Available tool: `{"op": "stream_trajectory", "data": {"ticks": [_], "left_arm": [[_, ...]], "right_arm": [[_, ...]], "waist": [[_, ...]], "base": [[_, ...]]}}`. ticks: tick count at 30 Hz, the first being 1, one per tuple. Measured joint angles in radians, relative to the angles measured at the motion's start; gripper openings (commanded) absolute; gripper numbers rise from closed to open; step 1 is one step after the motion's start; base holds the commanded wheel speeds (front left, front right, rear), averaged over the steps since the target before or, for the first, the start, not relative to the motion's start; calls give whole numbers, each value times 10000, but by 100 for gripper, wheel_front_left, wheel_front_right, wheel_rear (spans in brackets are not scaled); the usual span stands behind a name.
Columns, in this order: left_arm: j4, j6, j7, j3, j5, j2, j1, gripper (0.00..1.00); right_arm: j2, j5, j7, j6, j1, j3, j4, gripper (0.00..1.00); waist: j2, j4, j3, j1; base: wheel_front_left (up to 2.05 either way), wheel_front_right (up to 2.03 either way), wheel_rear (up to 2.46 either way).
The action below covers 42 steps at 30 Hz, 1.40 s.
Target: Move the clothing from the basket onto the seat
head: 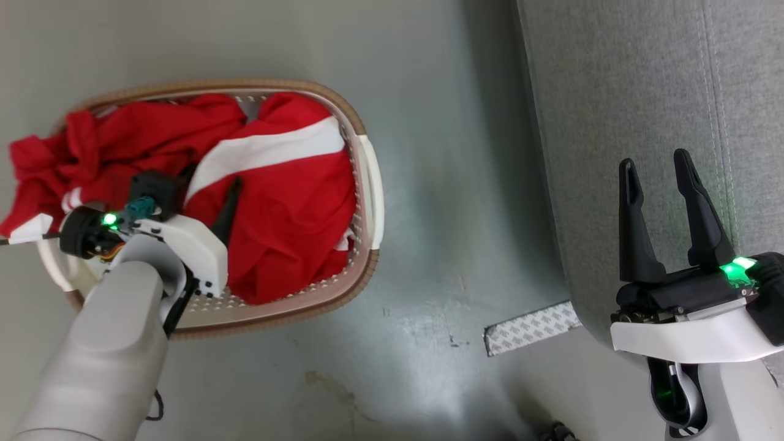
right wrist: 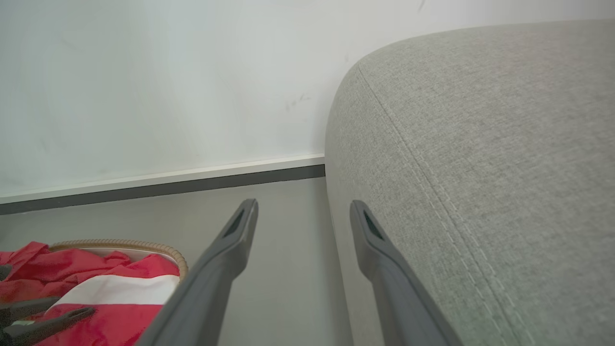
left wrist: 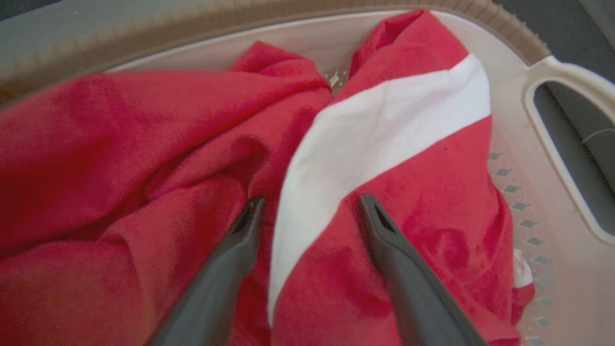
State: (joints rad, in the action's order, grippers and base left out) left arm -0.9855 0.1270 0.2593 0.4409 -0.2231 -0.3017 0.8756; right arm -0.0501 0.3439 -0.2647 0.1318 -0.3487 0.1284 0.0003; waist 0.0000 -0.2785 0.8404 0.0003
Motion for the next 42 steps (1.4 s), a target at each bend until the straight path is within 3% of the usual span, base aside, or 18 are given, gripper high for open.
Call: {"op": "stream_trajectory", "data": {"ticks": [2,3,4,10,15,23,33,42], "left_arm": [[-245,0,4,44,-29,-2,125,100],[-368,2,6,104,-82,13,174,89],[-464,2,8,150,-148,48,190,0],[-453,17,36,573,-539,314,96,0],[1101,17,48,320,-1076,395,-789,0],[3461,17,46,-54,-1567,548,-2640,0],[5369,-19,46,-389,-1818,974,-4251,0],[7102,-435,-345,-422,-2134,905,-5404,0]], "right_arm": [[0,31,0,0,-1,27,2,100],[2,58,0,0,-1,48,8,100],[0,75,-2,0,-2,63,19,100],[0,159,-2,0,20,4,261,100],[6,140,0,0,246,-173,518,100],[12,-178,0,0,1153,-355,1118,100],[13,-506,0,2,2395,-566,1607,100],[10,-562,0,0,3547,-591,1824,100]], "waist": [[0,-92,165,0],[0,-139,219,0],[0,-182,249,0],[0,-184,-112,-1],[0,-24,-955,-2],[0,419,-3049,-5],[0,1039,-5961,-6],[0,1492,-8066,-8]], "base": [[0,0,0],[0,0,0],[0,0,0],[0,0,0],[0,0,0],[0,0,0],[0,0,0],[0,0,0]]}}
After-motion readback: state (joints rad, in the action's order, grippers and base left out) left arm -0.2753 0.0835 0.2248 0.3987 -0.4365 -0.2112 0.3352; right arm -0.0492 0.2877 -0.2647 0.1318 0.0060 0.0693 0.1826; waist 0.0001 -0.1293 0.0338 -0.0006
